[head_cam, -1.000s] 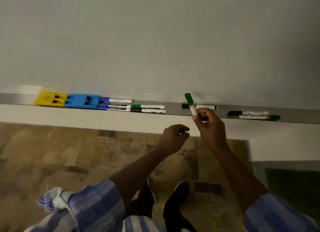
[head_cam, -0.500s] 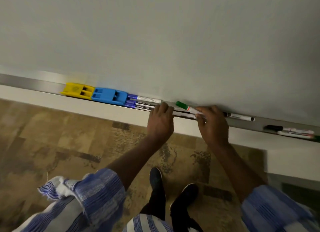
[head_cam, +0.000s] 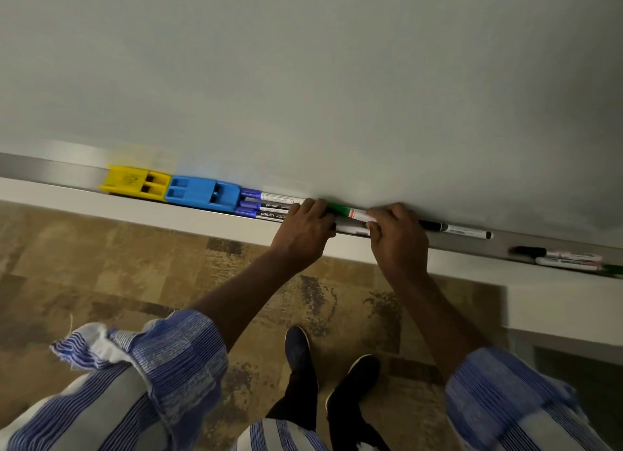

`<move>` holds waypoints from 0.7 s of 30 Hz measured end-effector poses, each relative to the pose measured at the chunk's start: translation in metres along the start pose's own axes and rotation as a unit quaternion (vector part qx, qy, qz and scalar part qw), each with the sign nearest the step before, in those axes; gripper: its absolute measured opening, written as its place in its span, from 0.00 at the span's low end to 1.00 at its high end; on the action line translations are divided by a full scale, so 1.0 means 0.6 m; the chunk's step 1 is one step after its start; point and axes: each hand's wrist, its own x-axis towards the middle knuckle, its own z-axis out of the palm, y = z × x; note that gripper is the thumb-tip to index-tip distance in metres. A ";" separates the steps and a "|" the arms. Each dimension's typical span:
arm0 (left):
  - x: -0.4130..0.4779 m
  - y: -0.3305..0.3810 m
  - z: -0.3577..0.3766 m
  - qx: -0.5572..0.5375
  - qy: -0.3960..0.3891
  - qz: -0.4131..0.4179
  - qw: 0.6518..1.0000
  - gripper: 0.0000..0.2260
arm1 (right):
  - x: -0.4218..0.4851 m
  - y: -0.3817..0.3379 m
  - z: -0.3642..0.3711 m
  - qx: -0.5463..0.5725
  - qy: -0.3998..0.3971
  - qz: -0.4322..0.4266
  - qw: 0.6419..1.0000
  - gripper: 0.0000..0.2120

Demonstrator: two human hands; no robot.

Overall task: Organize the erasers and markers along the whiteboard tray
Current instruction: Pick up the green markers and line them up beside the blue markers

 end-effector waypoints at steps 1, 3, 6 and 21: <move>0.002 -0.001 -0.001 -0.006 0.000 0.000 1.000 0.09 | 0.001 0.000 -0.001 0.002 -0.004 0.000 1.000 0.12; 0.003 -0.001 -0.004 -0.018 0.000 -0.003 1.000 0.07 | 0.001 0.000 -0.003 0.003 -0.007 0.001 1.000 0.12; 0.001 -0.001 -0.009 -0.028 0.006 -0.001 1.000 0.04 | -0.001 -0.002 -0.005 0.009 -0.010 0.002 1.000 0.12; -0.018 0.008 -0.008 -0.052 0.033 -0.029 0.998 0.11 | -0.005 0.000 -0.006 0.096 -0.044 -0.014 0.994 0.15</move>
